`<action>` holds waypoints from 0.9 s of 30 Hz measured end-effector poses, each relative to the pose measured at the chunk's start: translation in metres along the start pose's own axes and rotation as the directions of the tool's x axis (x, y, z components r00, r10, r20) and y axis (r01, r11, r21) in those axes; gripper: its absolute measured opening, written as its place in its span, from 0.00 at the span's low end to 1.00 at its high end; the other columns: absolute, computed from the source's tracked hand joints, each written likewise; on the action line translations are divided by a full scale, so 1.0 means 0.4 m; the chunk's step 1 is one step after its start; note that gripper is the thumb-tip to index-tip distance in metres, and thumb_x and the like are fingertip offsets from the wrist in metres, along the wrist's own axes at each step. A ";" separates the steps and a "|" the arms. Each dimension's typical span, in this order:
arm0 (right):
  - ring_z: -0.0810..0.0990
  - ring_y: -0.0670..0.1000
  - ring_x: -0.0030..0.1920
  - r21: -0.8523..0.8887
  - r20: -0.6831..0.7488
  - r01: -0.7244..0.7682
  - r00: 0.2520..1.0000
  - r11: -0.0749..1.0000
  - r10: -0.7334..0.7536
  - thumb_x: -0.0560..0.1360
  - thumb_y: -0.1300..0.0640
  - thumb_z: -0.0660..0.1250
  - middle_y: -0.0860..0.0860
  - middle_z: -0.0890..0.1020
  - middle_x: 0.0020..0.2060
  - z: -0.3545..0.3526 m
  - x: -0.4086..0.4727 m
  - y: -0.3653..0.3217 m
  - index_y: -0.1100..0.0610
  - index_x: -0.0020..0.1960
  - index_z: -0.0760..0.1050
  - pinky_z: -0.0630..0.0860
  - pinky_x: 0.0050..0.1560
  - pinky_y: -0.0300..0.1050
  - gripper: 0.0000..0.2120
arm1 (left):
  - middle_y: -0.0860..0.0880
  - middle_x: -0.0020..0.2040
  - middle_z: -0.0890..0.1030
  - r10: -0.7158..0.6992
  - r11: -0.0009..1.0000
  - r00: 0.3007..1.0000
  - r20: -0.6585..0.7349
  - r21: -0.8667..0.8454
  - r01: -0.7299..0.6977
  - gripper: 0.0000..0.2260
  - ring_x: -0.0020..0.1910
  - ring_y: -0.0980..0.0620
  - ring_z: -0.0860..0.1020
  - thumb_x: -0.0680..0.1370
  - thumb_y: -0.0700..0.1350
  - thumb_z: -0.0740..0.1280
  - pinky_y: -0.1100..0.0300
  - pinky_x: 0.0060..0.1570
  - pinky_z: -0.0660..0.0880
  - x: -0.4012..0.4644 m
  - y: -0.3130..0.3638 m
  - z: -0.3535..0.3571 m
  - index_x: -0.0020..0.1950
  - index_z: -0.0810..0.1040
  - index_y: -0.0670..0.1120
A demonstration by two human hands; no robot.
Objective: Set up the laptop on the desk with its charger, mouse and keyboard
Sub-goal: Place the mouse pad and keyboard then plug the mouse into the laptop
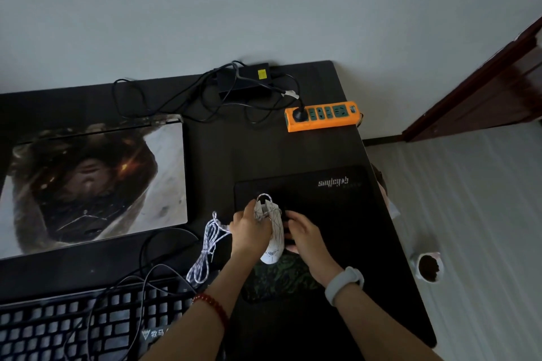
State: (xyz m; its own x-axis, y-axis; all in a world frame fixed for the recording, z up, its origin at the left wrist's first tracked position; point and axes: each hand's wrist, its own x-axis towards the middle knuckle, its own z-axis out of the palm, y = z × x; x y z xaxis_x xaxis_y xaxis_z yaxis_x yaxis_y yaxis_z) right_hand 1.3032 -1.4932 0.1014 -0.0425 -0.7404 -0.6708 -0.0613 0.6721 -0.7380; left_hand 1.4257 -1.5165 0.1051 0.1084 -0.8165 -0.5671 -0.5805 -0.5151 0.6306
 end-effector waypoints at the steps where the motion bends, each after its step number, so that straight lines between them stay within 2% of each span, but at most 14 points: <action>1: 0.76 0.51 0.57 -0.020 -0.012 0.015 1.000 1.000 -0.016 0.80 0.57 0.55 0.55 0.75 0.61 0.004 -0.002 0.001 0.54 0.68 0.66 0.75 0.50 0.41 0.17 | 0.39 0.69 0.64 0.044 0.999 0.999 0.011 -0.016 -0.043 0.25 0.67 0.41 0.65 0.78 0.42 0.61 0.51 0.65 0.65 -0.006 -0.005 -0.010 0.74 0.60 0.46; 3: 0.75 0.48 0.57 -0.137 -0.023 0.096 0.995 0.986 -0.100 0.79 0.56 0.58 0.55 0.73 0.63 0.016 -0.009 0.006 0.54 0.71 0.62 0.74 0.52 0.39 0.20 | 0.41 0.69 0.66 0.180 0.984 0.984 -0.017 -0.001 -0.180 0.22 0.66 0.44 0.68 0.78 0.39 0.61 0.62 0.62 0.66 -0.028 -0.014 -0.040 0.72 0.63 0.44; 5: 0.71 0.48 0.61 -0.301 -0.015 0.201 0.976 0.932 -0.216 0.77 0.54 0.61 0.54 0.69 0.66 0.038 -0.022 0.012 0.54 0.73 0.57 0.72 0.58 0.42 0.26 | 0.43 0.65 0.72 0.317 0.949 0.938 -0.140 0.052 -0.313 0.19 0.62 0.45 0.73 0.76 0.36 0.62 0.73 0.53 0.65 -0.052 -0.029 -0.079 0.67 0.71 0.43; 6: 0.68 0.50 0.65 -0.380 -0.005 0.242 0.965 0.893 -0.263 0.76 0.54 0.63 0.53 0.66 0.67 0.052 -0.027 0.016 0.53 0.74 0.54 0.70 0.63 0.44 0.30 | 0.44 0.62 0.75 0.365 0.931 0.905 -0.217 0.099 -0.352 0.17 0.59 0.45 0.75 0.75 0.36 0.64 0.72 0.49 0.67 -0.062 -0.044 -0.100 0.64 0.74 0.44; 7: 0.64 0.51 0.68 -0.449 0.004 0.270 0.954 0.852 -0.300 0.75 0.53 0.65 0.53 0.63 0.69 0.068 -0.030 0.021 0.53 0.74 0.51 0.67 0.65 0.46 0.34 | 0.46 0.60 0.76 0.396 0.917 0.874 -0.283 0.163 -0.363 0.16 0.57 0.45 0.76 0.74 0.37 0.65 0.66 0.48 0.70 -0.071 -0.063 -0.121 0.62 0.76 0.45; 9: 0.61 0.54 0.69 -0.583 -0.009 0.279 0.937 0.764 -0.349 0.73 0.50 0.67 0.53 0.61 0.70 0.102 -0.035 0.030 0.52 0.75 0.44 0.66 0.65 0.47 0.41 | 0.48 0.60 0.76 0.370 0.912 0.869 -0.329 0.308 -0.271 0.16 0.58 0.44 0.74 0.74 0.43 0.67 0.54 0.49 0.72 -0.081 -0.108 -0.157 0.62 0.75 0.48; 11: 0.61 0.55 0.69 -0.711 -0.053 0.225 0.927 0.666 -0.370 0.70 0.44 0.68 0.54 0.60 0.70 0.131 -0.034 0.033 0.52 0.75 0.41 0.67 0.65 0.48 0.46 | 0.48 0.64 0.72 0.212 0.880 0.948 -0.240 0.469 -0.078 0.23 0.63 0.44 0.69 0.73 0.52 0.67 0.46 0.58 0.67 -0.078 -0.145 -0.177 0.67 0.68 0.51; 13: 0.62 0.56 0.68 -0.775 -0.102 0.162 0.921 0.610 -0.375 0.69 0.42 0.68 0.54 0.61 0.70 0.150 -0.034 0.033 0.51 0.75 0.40 0.69 0.64 0.49 0.48 | 0.50 0.66 0.70 0.095 0.802 0.984 -0.153 0.597 0.016 0.29 0.65 0.45 0.67 0.73 0.58 0.66 0.46 0.62 0.63 -0.069 -0.168 -0.179 0.70 0.62 0.53; 15: 0.64 0.55 0.67 -0.796 -0.139 0.133 0.909 0.591 -0.393 0.70 0.44 0.68 0.54 0.63 0.69 0.161 -0.032 0.031 0.51 0.75 0.42 0.70 0.62 0.48 0.45 | 0.51 0.63 0.73 0.118 0.759 0.983 -0.140 0.651 0.002 0.28 0.63 0.47 0.69 0.73 0.58 0.65 0.49 0.61 0.62 -0.058 -0.181 -0.175 0.70 0.62 0.53; 18: 0.66 0.54 0.64 -0.772 -0.099 0.192 0.906 0.606 -0.413 0.70 0.50 0.68 0.53 0.66 0.66 0.148 -0.030 0.032 0.50 0.75 0.46 0.71 0.61 0.49 0.42 | 0.50 0.59 0.77 0.185 0.777 0.966 -0.180 0.629 -0.031 0.23 0.59 0.47 0.72 0.74 0.52 0.64 0.51 0.57 0.62 -0.037 -0.185 -0.177 0.68 0.67 0.52; 20: 0.68 0.49 0.62 -0.588 -0.005 0.261 0.945 0.766 -0.327 0.69 0.53 0.68 0.50 0.67 0.64 0.115 -0.043 0.028 0.47 0.75 0.46 0.72 0.61 0.47 0.42 | 0.48 0.57 0.78 0.173 0.807 0.967 -0.185 0.589 -0.032 0.22 0.58 0.46 0.73 0.73 0.49 0.64 0.51 0.57 0.63 -0.023 -0.171 -0.184 0.66 0.69 0.50; 22: 0.75 0.41 0.54 -0.315 0.119 0.217 0.975 0.924 -0.188 0.69 0.55 0.68 0.42 0.71 0.60 0.069 -0.064 0.018 0.41 0.74 0.46 0.77 0.52 0.39 0.43 | 0.46 0.56 0.78 0.161 0.863 0.969 -0.187 0.503 -0.046 0.22 0.57 0.44 0.74 0.72 0.49 0.65 0.51 0.55 0.66 -0.009 -0.155 -0.198 0.65 0.70 0.48; 24: 0.79 0.39 0.47 -0.228 0.182 0.163 0.976 0.960 -0.123 0.69 0.59 0.68 0.39 0.74 0.55 0.013 -0.078 0.004 0.39 0.73 0.49 0.77 0.46 0.34 0.42 | 0.44 0.52 0.79 0.151 0.943 0.972 -0.179 0.321 -0.087 0.20 0.51 0.42 0.76 0.72 0.48 0.67 0.53 0.47 0.71 0.004 -0.130 -0.220 0.63 0.72 0.45; 27: 0.81 0.41 0.46 -0.147 0.214 0.150 0.970 0.978 -0.117 0.71 0.62 0.67 0.45 0.80 0.49 -0.072 -0.085 -0.036 0.42 0.73 0.53 0.75 0.45 0.32 0.38 | 0.47 0.36 0.78 0.137 0.990 0.980 -0.145 0.027 -0.135 0.10 0.38 0.45 0.76 0.72 0.45 0.69 0.58 0.35 0.68 0.034 -0.064 -0.250 0.52 0.78 0.42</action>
State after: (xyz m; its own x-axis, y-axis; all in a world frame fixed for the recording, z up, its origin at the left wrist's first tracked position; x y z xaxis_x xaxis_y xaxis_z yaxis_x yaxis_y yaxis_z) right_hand 1.2768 -1.4781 0.1369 0.1799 -0.7942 -0.5804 -0.2131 0.5445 -0.8112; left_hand 1.5229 -1.5406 0.1341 0.1436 -0.9087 -0.3920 -0.6112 -0.3930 0.6870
